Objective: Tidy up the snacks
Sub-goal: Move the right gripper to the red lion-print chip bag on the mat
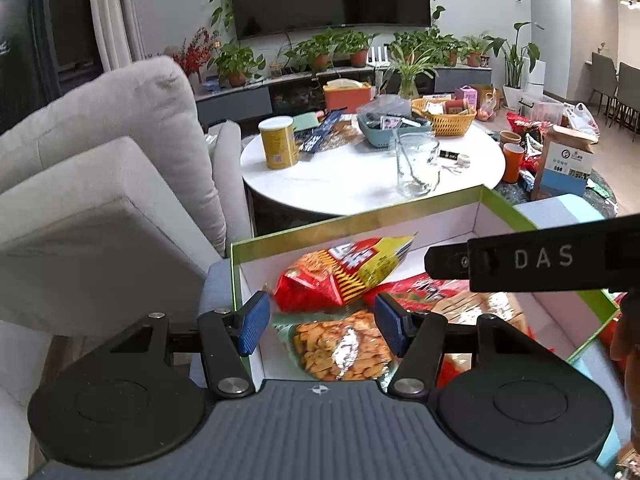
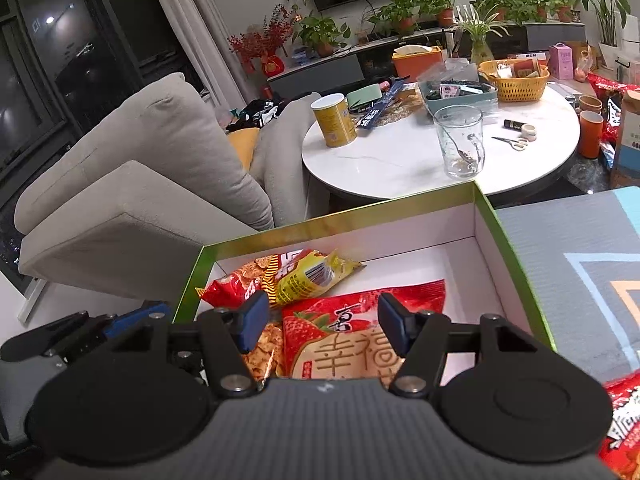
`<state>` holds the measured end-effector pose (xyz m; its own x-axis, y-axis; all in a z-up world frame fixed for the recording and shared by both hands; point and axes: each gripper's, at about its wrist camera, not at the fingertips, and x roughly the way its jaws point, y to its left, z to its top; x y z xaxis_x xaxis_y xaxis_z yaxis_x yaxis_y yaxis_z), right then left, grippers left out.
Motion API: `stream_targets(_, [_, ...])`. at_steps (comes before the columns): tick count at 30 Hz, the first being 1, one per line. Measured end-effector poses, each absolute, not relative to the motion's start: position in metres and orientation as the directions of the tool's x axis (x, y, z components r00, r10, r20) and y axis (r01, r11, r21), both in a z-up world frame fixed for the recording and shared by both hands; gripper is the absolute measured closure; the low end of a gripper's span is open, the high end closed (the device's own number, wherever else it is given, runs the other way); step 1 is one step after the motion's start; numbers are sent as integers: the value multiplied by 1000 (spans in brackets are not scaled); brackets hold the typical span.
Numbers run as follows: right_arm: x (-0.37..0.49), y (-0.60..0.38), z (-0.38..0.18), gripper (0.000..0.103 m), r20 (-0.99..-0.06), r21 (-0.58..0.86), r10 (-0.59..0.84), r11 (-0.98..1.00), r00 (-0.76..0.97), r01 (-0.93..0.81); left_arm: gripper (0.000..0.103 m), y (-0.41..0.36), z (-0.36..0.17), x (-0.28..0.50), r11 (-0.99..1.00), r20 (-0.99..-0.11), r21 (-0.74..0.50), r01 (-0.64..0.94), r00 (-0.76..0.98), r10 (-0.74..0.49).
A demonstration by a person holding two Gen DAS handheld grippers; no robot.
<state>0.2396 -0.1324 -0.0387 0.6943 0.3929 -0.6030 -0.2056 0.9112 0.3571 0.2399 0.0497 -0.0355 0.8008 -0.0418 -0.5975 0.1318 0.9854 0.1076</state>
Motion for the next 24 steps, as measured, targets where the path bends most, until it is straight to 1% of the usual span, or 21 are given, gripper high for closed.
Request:
stream_targets(9, [216,-155,-19,38,-579,346,375,917,724,-198,46,27,-12,215,978,-558,148,149,829,-42])
stream_targets(11, [210,-160,-15,38,-575,335,367,921,731,-199,41,21,-6,207,976,-546,155,156,837,-47])
stream_targets(14, [199,-173,-10,38,-574,328,358,925,736,-194,41,11,2,196,973,-532,160,167,845,-58])
stream_targets(24, [168,-227,-4,38,-583,327,312,935,750,-136,41,-30,11,167,966,-534,116,231,835,-135])
